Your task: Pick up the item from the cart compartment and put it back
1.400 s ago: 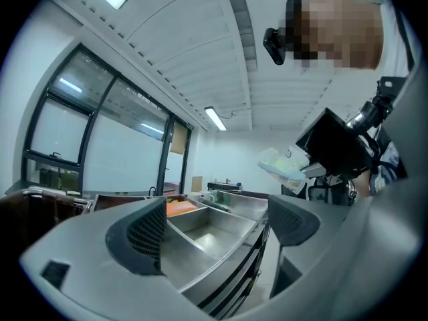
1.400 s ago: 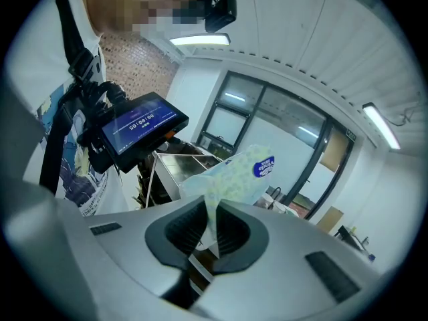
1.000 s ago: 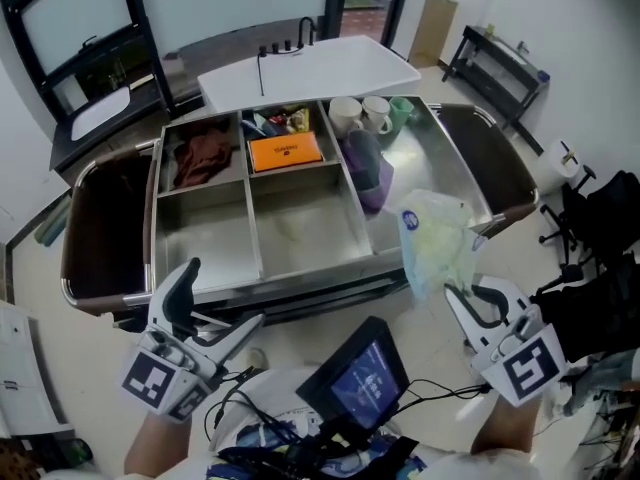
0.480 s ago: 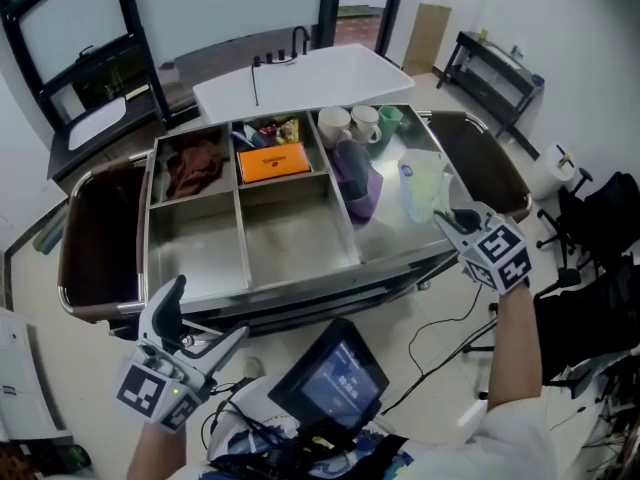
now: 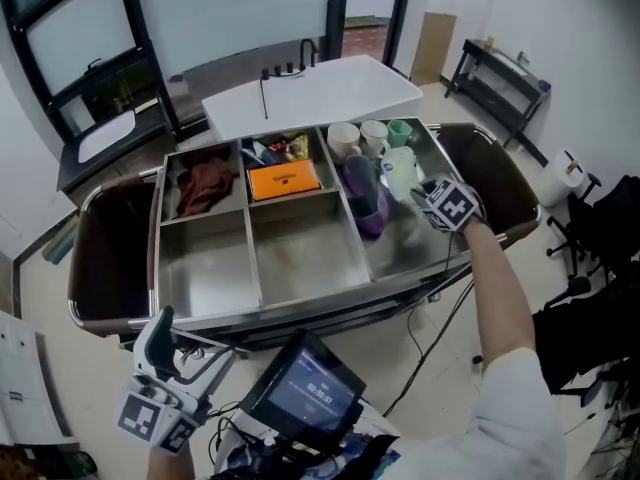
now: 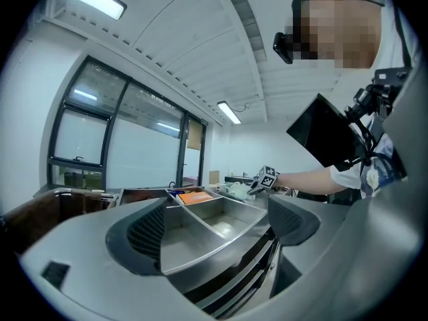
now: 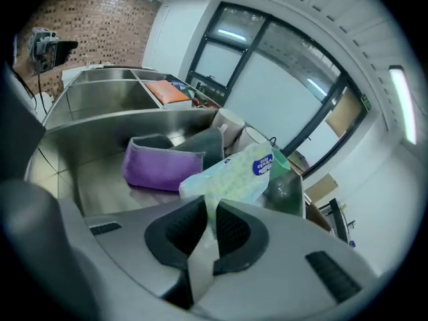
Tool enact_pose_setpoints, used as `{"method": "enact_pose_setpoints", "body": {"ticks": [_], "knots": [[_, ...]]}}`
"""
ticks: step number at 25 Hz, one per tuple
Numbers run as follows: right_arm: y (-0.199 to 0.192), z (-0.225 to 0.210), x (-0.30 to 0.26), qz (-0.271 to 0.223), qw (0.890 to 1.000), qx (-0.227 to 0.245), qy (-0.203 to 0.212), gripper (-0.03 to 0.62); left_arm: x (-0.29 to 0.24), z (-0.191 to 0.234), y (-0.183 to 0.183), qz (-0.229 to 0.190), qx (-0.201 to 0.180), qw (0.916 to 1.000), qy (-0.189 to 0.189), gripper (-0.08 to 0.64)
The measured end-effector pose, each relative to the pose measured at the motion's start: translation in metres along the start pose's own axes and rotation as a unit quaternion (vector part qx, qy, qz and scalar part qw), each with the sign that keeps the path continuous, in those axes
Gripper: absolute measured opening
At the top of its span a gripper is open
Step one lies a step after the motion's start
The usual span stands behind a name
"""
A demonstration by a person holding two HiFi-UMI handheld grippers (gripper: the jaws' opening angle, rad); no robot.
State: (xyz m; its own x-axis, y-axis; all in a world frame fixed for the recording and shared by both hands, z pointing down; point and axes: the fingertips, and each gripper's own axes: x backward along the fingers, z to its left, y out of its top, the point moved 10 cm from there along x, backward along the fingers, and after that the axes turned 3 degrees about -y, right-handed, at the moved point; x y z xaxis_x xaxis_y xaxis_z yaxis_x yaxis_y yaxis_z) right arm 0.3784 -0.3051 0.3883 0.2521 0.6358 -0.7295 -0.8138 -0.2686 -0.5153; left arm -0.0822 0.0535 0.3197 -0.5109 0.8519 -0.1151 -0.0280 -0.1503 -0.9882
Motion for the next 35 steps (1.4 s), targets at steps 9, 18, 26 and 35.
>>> {"method": "enact_pose_setpoints", "body": {"ticks": [9,18,26,35], "knots": [[0.0,-0.009,-0.031,0.032,0.999,0.018,-0.019,0.089,0.011,0.011,0.001,-0.008,0.001,0.9996,0.025,0.474],[-0.012,-0.005,-0.009,0.005,1.0,-0.013,-0.022,0.216,0.001,0.015,0.002,-0.003,-0.002,1.0,0.007,0.474],[-0.02,-0.003,0.0,-0.006,1.0,-0.024,-0.019,0.242,-0.012,0.01,0.005,-0.011,0.002,0.9998,-0.018,0.474],[-0.013,0.02,-0.007,0.012,0.979,0.204,-0.028,0.289,-0.013,0.012,0.004,-0.01,0.005,0.9996,-0.024,0.474]]}}
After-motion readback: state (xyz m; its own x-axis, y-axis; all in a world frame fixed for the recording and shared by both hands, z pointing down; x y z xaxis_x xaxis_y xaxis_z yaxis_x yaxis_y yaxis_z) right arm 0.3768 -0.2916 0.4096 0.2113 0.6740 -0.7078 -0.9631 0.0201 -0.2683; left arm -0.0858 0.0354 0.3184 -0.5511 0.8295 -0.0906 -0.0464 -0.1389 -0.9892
